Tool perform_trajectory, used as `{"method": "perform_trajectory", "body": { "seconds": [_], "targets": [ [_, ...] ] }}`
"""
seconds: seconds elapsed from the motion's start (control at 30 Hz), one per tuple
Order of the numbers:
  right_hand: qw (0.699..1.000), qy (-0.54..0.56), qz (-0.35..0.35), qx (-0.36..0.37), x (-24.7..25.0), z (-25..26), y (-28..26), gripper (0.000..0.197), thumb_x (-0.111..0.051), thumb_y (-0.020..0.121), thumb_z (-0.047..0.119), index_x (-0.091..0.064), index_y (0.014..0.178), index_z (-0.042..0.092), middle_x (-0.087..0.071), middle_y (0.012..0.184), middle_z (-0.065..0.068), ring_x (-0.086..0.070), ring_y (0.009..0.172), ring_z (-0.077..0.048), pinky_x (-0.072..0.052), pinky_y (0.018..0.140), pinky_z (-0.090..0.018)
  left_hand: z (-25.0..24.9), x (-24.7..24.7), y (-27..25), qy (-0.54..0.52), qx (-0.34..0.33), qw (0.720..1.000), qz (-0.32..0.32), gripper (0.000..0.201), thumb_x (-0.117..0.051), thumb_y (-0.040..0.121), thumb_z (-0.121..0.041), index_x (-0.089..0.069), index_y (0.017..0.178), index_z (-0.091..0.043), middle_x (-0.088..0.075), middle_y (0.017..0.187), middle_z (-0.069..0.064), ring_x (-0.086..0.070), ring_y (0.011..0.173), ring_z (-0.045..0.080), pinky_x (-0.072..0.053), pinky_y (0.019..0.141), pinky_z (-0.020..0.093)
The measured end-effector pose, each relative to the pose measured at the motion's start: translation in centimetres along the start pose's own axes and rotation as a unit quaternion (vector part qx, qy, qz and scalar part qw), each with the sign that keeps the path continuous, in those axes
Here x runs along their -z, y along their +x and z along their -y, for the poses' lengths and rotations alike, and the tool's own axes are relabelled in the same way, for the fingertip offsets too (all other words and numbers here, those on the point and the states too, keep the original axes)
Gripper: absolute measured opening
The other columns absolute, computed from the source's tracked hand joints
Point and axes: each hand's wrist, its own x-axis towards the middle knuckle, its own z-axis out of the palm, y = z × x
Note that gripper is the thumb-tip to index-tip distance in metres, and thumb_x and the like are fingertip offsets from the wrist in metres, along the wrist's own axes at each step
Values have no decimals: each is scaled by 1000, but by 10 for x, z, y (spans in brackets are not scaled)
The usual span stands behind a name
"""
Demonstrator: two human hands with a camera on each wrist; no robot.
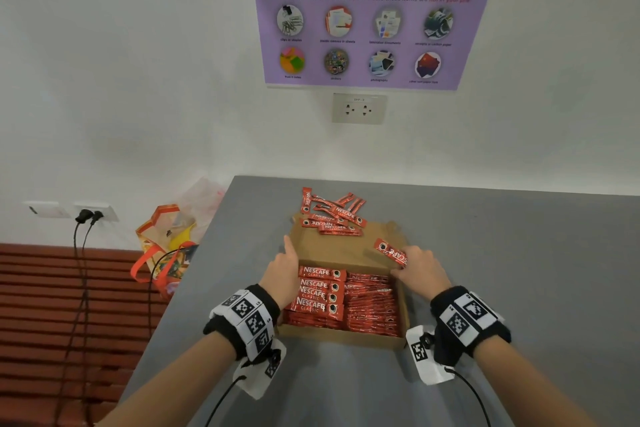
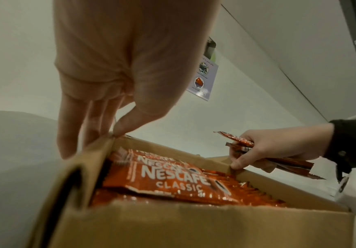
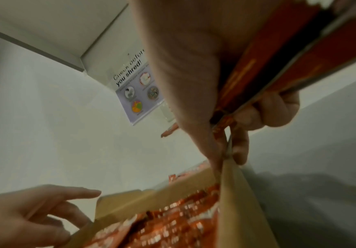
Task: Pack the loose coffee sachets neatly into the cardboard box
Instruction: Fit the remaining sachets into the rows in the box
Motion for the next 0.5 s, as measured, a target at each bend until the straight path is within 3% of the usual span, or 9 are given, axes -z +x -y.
{"method": "perform_trajectory", "body": {
  "seconds": [0.07, 0.13, 0.23, 0.3, 0.37, 0.43, 0.5],
  "targets": [
    [1000, 14, -15, 7, 11, 5, -4, 6, -61, 87, 20, -58, 85, 15, -62, 78, -3, -61, 70, -20, -49, 63, -31, -6, 9, -6, 25, -13, 999, -42, 71, -45, 95, -9, 3, 148, -6, -51, 125, 15, -57, 106, 25, -50, 87, 35],
    [999, 24, -34, 35, 22, 16, -9, 9, -57, 88, 16, -55, 79, 15, -57, 71, 0, -57, 64, -18, -41, 55, -24, -16, 22, -11, 23, -68, 993, -92, 62, -43, 97, -13, -9, 149, -9, -48, 132, 12, -52, 114, 22, -46, 92, 33],
    [993, 36, -11, 109, 26, 43, -19, 4, -59, 88, 15, -61, 85, 17, -59, 76, 3, -57, 66, -13, -40, 56, -19, -41, 37, -18, -78, -166, 980, -71, 48, -38, 100, -26, -28, 145, -13, -46, 138, 5, -46, 123, 14, -35, 104, 28],
    [987, 20, 1, 159, 18, 62, -25, 16, -62, 89, 20, -64, 104, 17, -65, 87, 2, -57, 65, -7, -41, 56, -14, -56, 39, -21, -172, -200, 964, -33, 45, -39, 98, -32, -38, 140, -15, -57, 121, 0, -56, 104, 5, -44, 95, 25],
    [982, -12, -13, 189, 9, 75, -28, 30, -62, 89, 26, -60, 118, 19, -67, 98, 0, -59, 70, -8, -40, 57, -12, -62, 35, -22, -238, -219, 946, -32, 35, -50, 94, -26, -53, 127, -13, -62, 101, -5, -62, 76, 2, -52, 75, 17],
    [980, -6, -31, 195, 6, 84, -31, 33, -61, 89, 33, -58, 119, 18, -66, 102, -1, -61, 81, -13, -41, 62, -16, -61, 34, -22, -265, -206, 939, -71, 15, -59, 90, -17, -65, 103, -13, -65, 97, -3, -63, 66, 2, -51, 66, 13],
    [980, 31, -20, 195, 3, 85, -31, 31, -60, 88, 38, -60, 112, 19, -66, 99, 4, -59, 80, -10, -44, 62, -18, -55, 36, -23, -280, -192, 935, -100, 6, -62, 88, -13, -67, 91, -13, -66, 88, -5, -62, 63, 0, -50, 64, 11]
  ]
}}
